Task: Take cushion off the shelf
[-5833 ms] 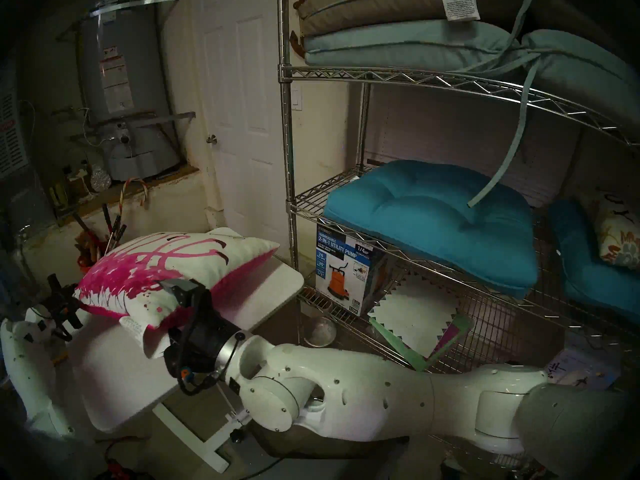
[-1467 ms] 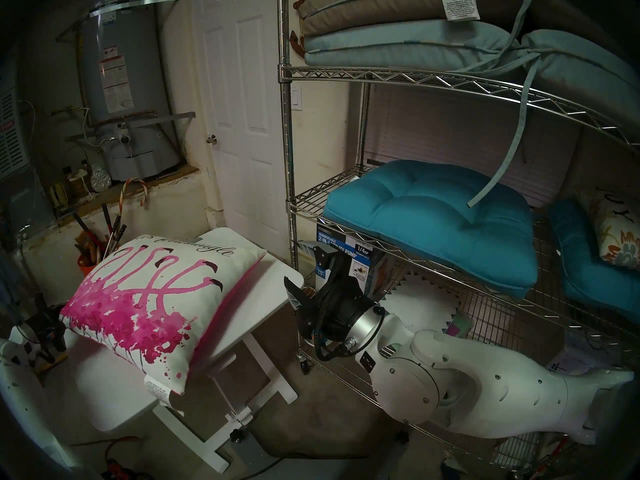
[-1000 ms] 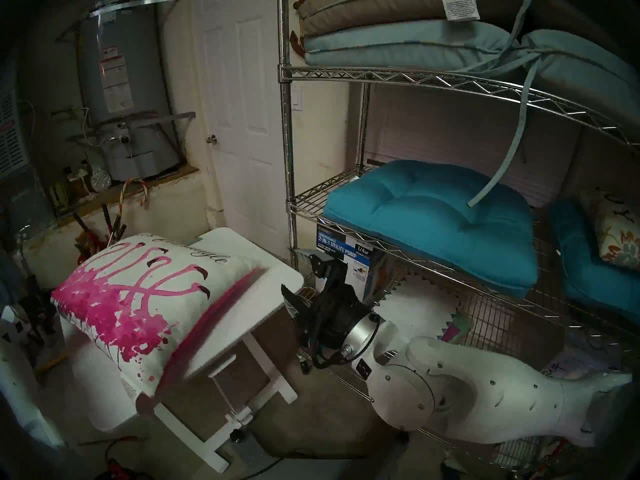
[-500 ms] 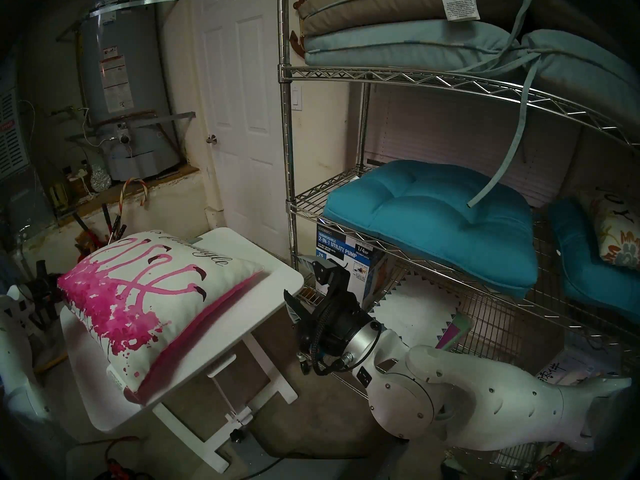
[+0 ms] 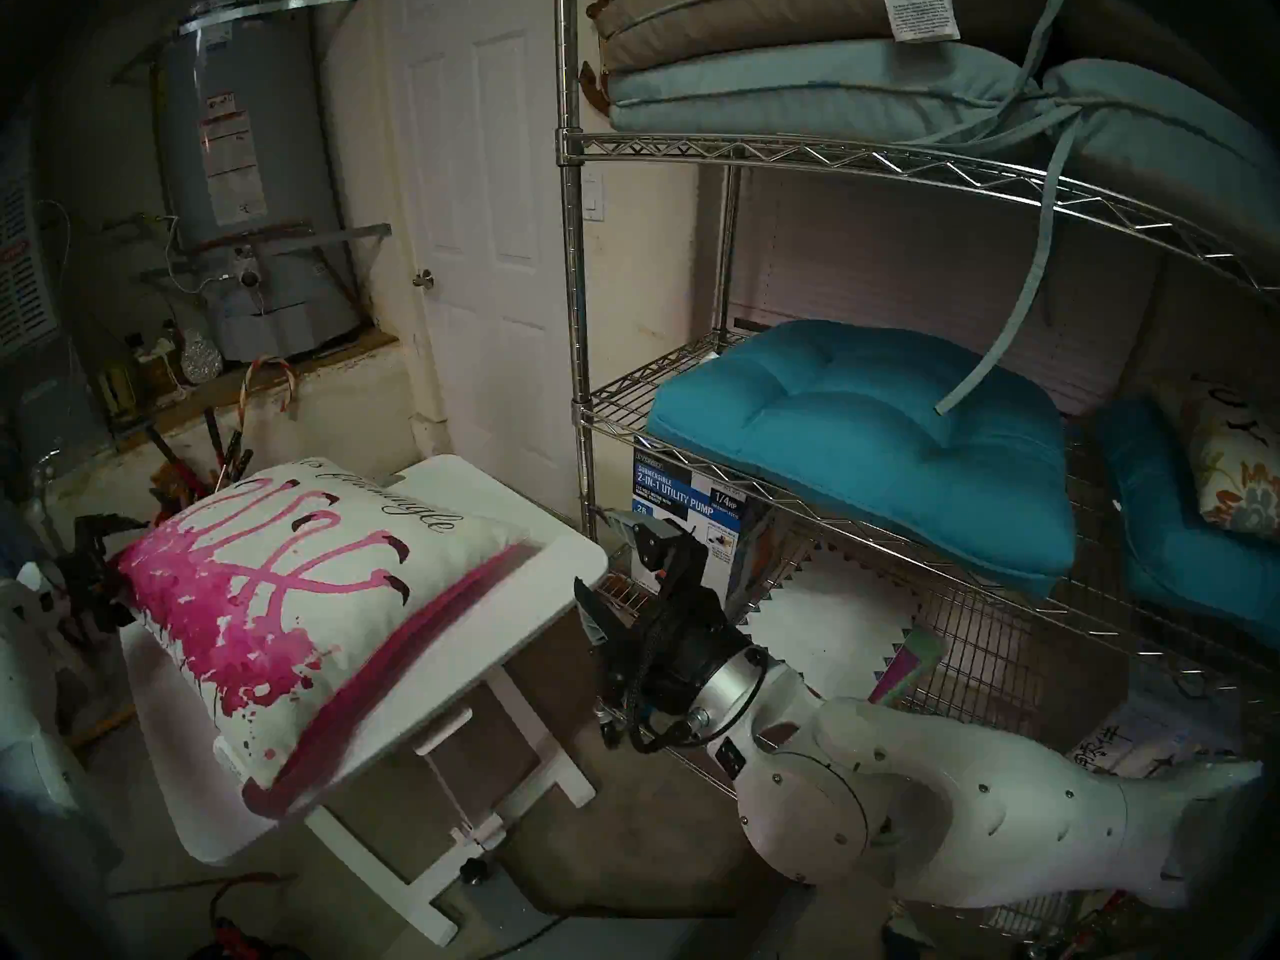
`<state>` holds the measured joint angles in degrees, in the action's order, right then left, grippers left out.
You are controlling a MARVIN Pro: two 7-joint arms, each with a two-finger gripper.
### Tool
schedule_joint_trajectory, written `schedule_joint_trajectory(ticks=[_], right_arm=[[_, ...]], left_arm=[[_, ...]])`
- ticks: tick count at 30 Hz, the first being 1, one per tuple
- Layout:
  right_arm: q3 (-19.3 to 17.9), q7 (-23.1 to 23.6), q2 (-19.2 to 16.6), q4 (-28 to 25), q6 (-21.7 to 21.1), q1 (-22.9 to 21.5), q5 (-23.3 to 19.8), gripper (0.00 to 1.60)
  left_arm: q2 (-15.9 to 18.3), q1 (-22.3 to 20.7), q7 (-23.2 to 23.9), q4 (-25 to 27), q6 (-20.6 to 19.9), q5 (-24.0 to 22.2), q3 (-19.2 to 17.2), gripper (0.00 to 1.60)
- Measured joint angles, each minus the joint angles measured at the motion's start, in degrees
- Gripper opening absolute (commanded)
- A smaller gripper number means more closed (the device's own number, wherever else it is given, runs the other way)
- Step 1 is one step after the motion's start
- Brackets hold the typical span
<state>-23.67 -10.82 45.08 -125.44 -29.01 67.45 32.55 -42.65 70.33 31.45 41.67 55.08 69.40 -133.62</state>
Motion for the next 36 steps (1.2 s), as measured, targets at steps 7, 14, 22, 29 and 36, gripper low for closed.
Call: schedule_joint_trajectory(ticks=[7, 14, 22, 29, 36], right_arm=[[-0.1, 0.0, 0.5, 0.5, 0.4, -0.2, 0.2, 1.6], [-0.1, 0.1, 1.3, 1.2, 0.7, -0.5, 0.4, 1.6], [-0.1, 0.3, 2.1, 2.1, 1.1, -0.8, 0.5, 1.6], [-0.1, 0.4, 2.8, 2.8, 1.4, -1.1, 0.5, 1.6], [-0.2, 0.5, 3.3, 3.2, 1.5, -1.1, 0.4, 1.6]], left_arm=[[1.1, 1.6, -3.6, -0.9, 0.0, 0.3, 1.7, 1.6], [1.9, 4.2, -6.3, -0.9, 0.0, -0.1, 3.0, 1.6], [2.1, 7.9, -7.4, 0.5, 0.0, -1.6, 2.5, 1.6], [2.0, 11.4, -7.3, 3.1, 0.0, -3.5, 1.5, 1.6], [1.6, 14.5, -6.6, 5.6, 0.0, -5.2, 0.5, 1.6]])
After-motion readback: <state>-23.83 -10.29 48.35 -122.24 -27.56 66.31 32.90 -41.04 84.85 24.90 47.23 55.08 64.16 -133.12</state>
